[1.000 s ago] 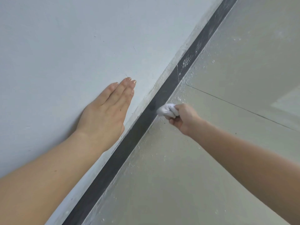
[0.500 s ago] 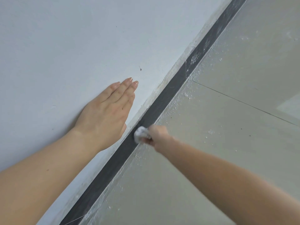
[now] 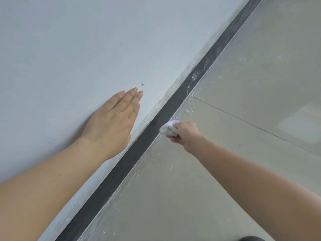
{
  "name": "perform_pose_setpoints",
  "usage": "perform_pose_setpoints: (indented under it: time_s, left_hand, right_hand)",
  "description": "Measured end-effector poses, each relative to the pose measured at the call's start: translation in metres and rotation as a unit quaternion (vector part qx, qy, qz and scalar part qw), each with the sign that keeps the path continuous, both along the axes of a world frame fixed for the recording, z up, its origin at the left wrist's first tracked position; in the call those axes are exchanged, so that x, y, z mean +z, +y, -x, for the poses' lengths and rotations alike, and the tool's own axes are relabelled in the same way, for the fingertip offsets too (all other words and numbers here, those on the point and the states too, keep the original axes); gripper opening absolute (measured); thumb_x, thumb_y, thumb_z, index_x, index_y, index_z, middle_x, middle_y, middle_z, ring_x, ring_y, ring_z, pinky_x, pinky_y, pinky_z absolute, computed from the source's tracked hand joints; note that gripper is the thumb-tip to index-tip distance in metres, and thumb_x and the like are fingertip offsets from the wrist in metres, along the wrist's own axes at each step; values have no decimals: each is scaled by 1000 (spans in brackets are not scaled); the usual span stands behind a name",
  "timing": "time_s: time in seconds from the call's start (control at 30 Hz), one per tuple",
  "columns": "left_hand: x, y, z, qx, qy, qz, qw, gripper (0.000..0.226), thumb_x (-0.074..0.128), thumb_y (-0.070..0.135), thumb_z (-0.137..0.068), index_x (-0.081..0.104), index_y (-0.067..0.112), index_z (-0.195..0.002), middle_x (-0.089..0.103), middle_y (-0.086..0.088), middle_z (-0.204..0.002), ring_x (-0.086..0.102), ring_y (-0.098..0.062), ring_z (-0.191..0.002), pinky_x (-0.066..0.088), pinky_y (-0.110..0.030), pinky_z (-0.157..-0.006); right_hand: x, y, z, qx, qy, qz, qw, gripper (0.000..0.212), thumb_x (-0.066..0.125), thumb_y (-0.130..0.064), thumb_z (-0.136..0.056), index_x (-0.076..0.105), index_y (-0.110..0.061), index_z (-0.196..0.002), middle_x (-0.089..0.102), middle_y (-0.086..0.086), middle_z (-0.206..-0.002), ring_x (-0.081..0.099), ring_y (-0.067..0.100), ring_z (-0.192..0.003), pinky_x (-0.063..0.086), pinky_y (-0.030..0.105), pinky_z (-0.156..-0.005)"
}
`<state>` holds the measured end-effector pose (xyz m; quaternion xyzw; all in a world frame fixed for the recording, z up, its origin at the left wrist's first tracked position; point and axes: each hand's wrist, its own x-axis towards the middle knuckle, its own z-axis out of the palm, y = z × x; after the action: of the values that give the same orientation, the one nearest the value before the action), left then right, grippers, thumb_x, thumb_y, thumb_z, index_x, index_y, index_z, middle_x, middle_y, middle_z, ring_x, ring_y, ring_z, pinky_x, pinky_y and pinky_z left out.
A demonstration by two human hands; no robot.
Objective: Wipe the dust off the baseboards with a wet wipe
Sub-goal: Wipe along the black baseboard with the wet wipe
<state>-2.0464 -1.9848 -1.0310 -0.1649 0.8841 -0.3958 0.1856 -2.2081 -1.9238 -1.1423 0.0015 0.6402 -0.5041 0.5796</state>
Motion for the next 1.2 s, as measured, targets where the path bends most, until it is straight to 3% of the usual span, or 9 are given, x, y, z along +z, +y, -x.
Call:
perform_pose_setpoints:
  time_s: [0.1, 0.33, 0.53, 0.7, 0.8, 0.9, 1.0, 1.1, 1.2]
  left_hand:
    - [-2, 2, 8, 37, -50, 2, 998, 65, 10, 25, -92, -12, -2, -147, -25, -19, -153, -23, -32, -142, -19, -44, -112]
    - [11, 16, 67, 131, -15, -44, 990, 67, 25, 34, -96, -3, 6, -150, -19, -14, -156, -18, -30, -144, -9, -42, -116]
    - [48, 14, 161, 92, 41, -73, 992, 66, 29, 34, -95, 2, 10, -151, -17, -13, -157, -18, -29, -144, -10, -45, -116]
    - [83, -7, 228, 121, 44, -81, 988, 62, 29, 29, -94, 9, 14, -151, -14, -11, -158, -19, -28, -144, -14, -44, -115]
    - [101, -29, 246, 120, 25, -55, 991, 60, 27, 26, -94, 9, 18, -152, -18, -11, -157, -23, -29, -142, -19, -44, -112]
    - [113, -49, 253, 130, 11, -23, 991, 63, 24, 30, -96, -3, 20, -152, -24, -11, -155, -25, -30, -141, -20, -43, -112]
    - [111, -60, 255, 118, 21, -28, 992, 65, 23, 30, -95, -9, 20, -151, -30, -9, -152, -26, -28, -141, -33, -40, -100]
    - [102, -73, 260, 88, 43, -38, 994, 67, 23, 28, -93, -13, 19, -150, -34, -9, -147, -26, -27, -141, -29, -39, -103]
    - [90, -88, 277, 45, 60, -46, 996, 68, 24, 25, -90, -6, 16, -151, -23, -11, -153, -20, -27, -143, -26, -39, -107]
  right_hand:
    - [3, 23, -4, 55, 16, 24, 998, 30, 40, -2, -93, 55, -7, -119, 60, 10, -75, 61, 22, -61, 48, 22, -51]
    - [69, 75, 87, 63, 65, 69, 994, 27, 39, -14, -95, 53, -12, -118, 64, 9, -84, 63, 19, -61, 45, 21, -48]
    - [105, 70, 174, 56, 95, 72, 991, 26, 40, -12, -97, 54, -7, -118, 62, 7, -80, 61, 15, -60, 43, 19, -48]
    - [135, 53, 238, 27, 87, 58, 994, 20, 42, -9, -95, 58, -8, -107, 62, 7, -76, 60, 14, -57, 42, 18, -48]
    - [149, 44, 266, 12, 94, 49, 994, 19, 45, -13, -96, 60, -7, -107, 63, 6, -76, 60, 13, -54, 43, 18, -45]
    - [155, 33, 285, -10, 96, 38, 995, 19, 51, -21, -96, 60, -8, -106, 65, 5, -76, 62, 12, -55, 45, 17, -45]
    - [153, 11, 296, -22, 90, 31, 995, 15, 55, -21, -94, 59, -8, -102, 65, 7, -76, 62, 16, -58, 48, 18, -46]
    - [143, -20, 300, -4, 96, 16, 995, 16, 57, -19, -92, 57, -7, -102, 65, 10, -77, 63, 22, -64, 52, 21, -54]
    - [125, -51, 299, 26, 87, 0, 996, 14, 57, -16, -92, 54, -7, -101, 65, 13, -78, 62, 21, -62, 51, 23, -54]
